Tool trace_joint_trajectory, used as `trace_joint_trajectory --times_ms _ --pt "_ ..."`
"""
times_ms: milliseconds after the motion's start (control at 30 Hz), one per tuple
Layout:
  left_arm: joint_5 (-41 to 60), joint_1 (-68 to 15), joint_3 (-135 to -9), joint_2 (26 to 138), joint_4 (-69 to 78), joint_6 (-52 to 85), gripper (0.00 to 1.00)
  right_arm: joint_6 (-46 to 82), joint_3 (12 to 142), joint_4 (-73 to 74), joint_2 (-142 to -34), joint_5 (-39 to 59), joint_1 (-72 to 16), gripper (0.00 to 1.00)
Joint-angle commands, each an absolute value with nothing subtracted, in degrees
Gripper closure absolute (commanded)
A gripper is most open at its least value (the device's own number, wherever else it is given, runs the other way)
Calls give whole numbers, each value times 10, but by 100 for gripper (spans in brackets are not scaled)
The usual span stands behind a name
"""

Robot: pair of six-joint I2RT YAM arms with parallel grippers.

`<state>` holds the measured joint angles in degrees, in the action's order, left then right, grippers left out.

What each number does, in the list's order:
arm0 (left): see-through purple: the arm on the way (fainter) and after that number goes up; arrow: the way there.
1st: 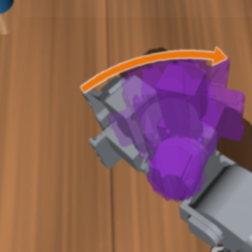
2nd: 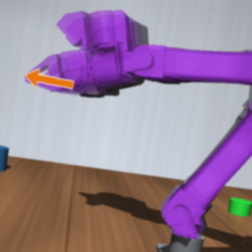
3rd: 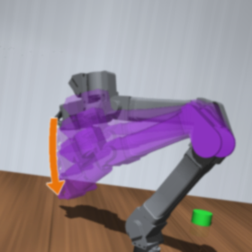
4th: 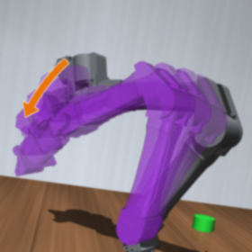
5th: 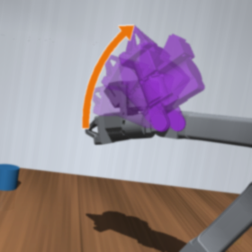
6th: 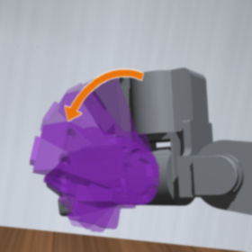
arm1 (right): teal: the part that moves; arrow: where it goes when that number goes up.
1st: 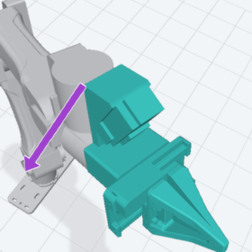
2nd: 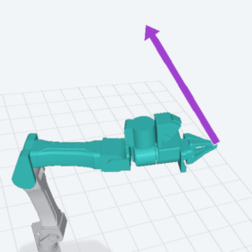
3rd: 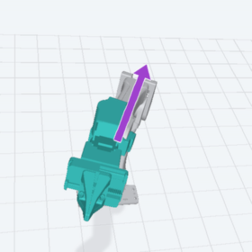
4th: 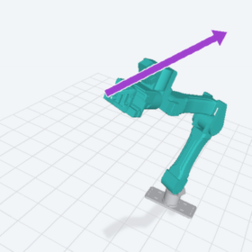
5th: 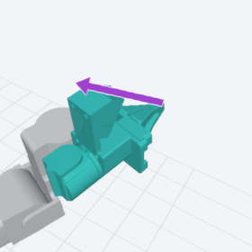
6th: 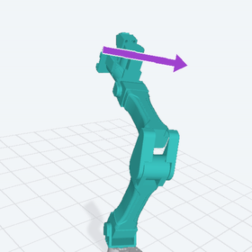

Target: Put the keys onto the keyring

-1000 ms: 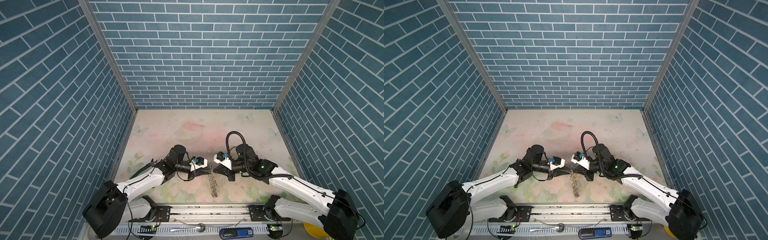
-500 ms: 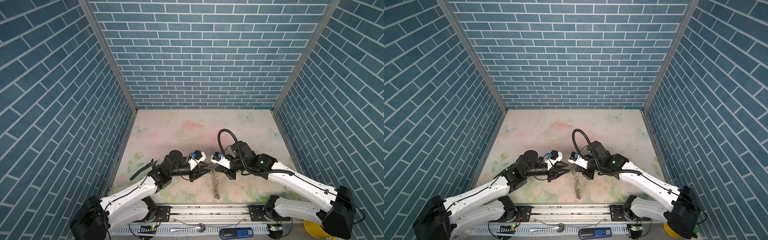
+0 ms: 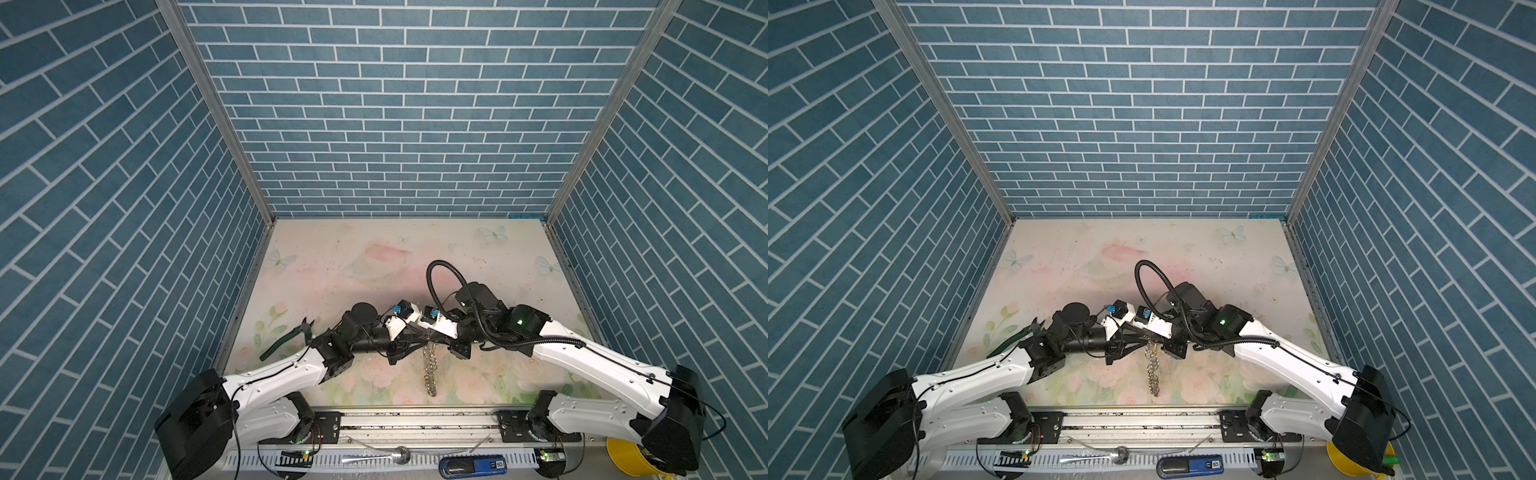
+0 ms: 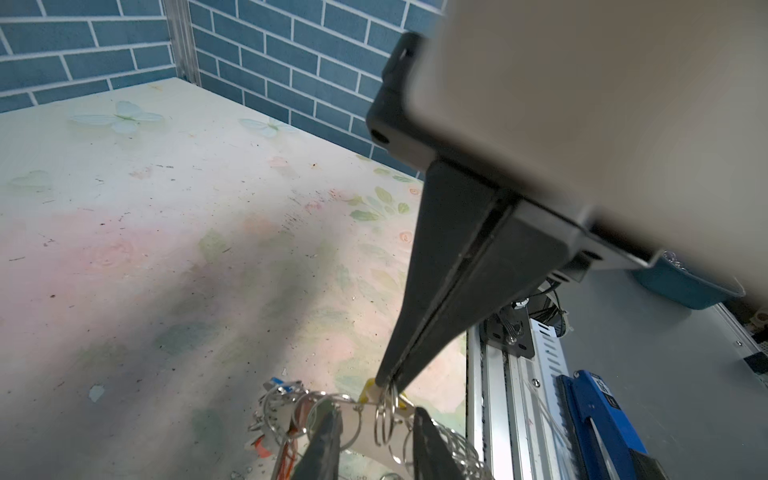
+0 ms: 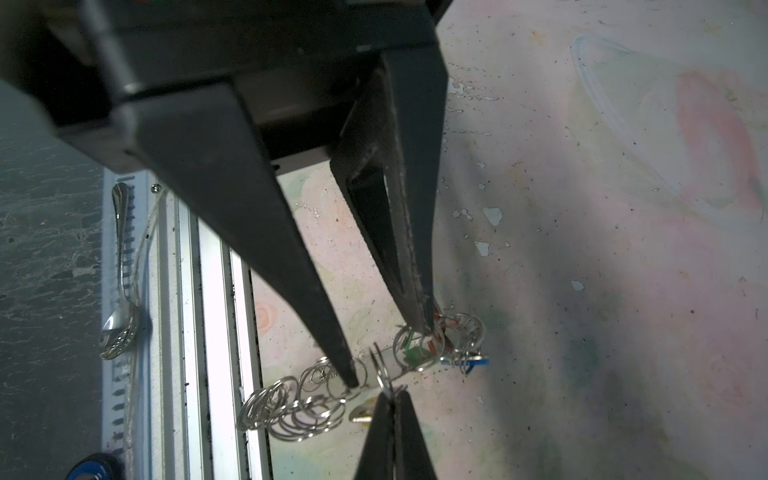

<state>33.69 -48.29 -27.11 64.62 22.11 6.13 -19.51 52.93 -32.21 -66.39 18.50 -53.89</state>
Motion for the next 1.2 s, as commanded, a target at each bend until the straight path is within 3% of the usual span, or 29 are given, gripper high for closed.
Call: trace_joint_trajectory --times_ms 0,800,933,1000,1167 --pt "343 -497 -280 654 230 57 72 -213 555 -311 -674 190 -549 100" --pt "366 -497 -259 688 249 44 77 -169 485 -220 -623 215 -533 100" --pt "372 -497 -260 696 254 49 84 -165 478 -209 -623 219 -532 100" --pt "377 -497 -263 699 258 50 93 -164 476 -205 -626 224 -531 100" --pt "374 -497 -257 696 288 61 100 -162 472 -198 -626 221 -529 100"
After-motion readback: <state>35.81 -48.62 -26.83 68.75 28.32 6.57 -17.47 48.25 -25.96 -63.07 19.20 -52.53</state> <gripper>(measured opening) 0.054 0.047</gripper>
